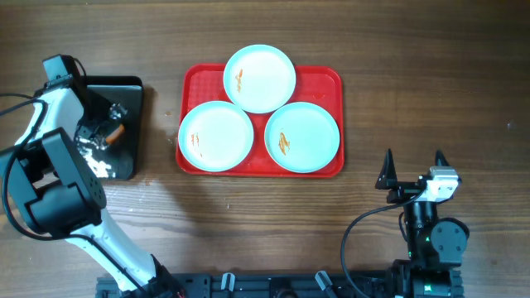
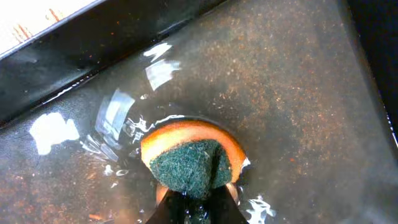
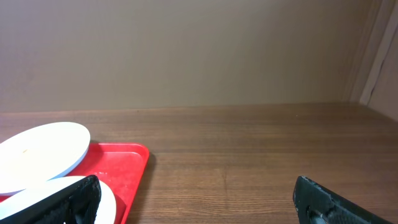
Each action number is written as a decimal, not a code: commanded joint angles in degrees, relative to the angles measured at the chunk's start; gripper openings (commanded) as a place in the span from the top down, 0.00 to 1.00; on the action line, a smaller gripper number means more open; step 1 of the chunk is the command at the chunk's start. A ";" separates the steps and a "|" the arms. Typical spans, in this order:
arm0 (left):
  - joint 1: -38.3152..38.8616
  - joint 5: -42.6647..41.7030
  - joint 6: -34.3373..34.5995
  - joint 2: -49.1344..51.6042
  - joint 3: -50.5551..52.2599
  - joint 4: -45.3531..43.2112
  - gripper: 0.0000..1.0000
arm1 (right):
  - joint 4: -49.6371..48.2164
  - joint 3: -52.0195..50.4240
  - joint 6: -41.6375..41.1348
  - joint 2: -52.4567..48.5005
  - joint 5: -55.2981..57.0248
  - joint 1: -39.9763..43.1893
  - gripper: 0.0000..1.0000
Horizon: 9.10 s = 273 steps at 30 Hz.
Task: Clean dirty plates on tray and stack at the side
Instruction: 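Grasp the green-orange sponge with the left gripper and dip it, then lift the sponge with the left gripper toward the left plate, then reach the right gripper to the rim of the top plate, then scrub the left plate with the sponge in the left gripper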
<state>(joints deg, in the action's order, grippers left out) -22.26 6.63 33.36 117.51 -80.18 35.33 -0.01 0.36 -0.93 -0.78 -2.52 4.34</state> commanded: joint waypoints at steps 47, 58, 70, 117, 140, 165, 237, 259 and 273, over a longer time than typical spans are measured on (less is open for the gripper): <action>-0.02 -11.76 -0.07 -9.01 5.38 4.35 0.61 | -0.15 -0.07 0.76 0.35 0.37 0.39 0.01; -0.02 -4.66 -0.07 -1.84 5.40 -1.11 0.01 | -0.15 -0.07 0.76 0.35 0.37 0.39 0.00; 0.09 -9.66 -0.11 -7.72 5.38 -2.10 0.96 | -0.15 -0.07 0.79 0.35 0.37 0.39 0.00; 1.07 -7.87 -10.69 -35.41 4.92 -3.04 0.96 | -0.15 -0.07 0.76 0.35 0.37 0.39 0.00; 29.38 -26.97 -10.67 -16.17 11.67 2.75 0.96 | -0.61 -0.07 0.74 0.26 0.57 0.39 0.00; 32.98 -14.25 -10.67 -12.81 11.67 3.02 0.94 | 51.19 102.33 -9.27 -90.51 -40.33 -12.81 0.00; 37.38 -0.72 -13.62 -12.70 20.61 -3.52 0.96 | 52.59 101.02 -30.77 -130.07 -4.90 -39.82 0.96; 37.48 -14.53 -8.57 -8.26 20.17 -13.73 0.96 | 53.44 101.00 -31.19 -128.54 -5.18 -39.85 0.96; 35.65 2.89 -8.96 -13.44 17.97 2.05 0.96 | 54.27 101.02 -30.97 -128.54 -5.18 -39.85 0.96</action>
<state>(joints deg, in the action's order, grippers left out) 14.13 9.21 24.32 106.32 -63.40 34.65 53.19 101.14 -31.48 -130.41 -10.24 -35.70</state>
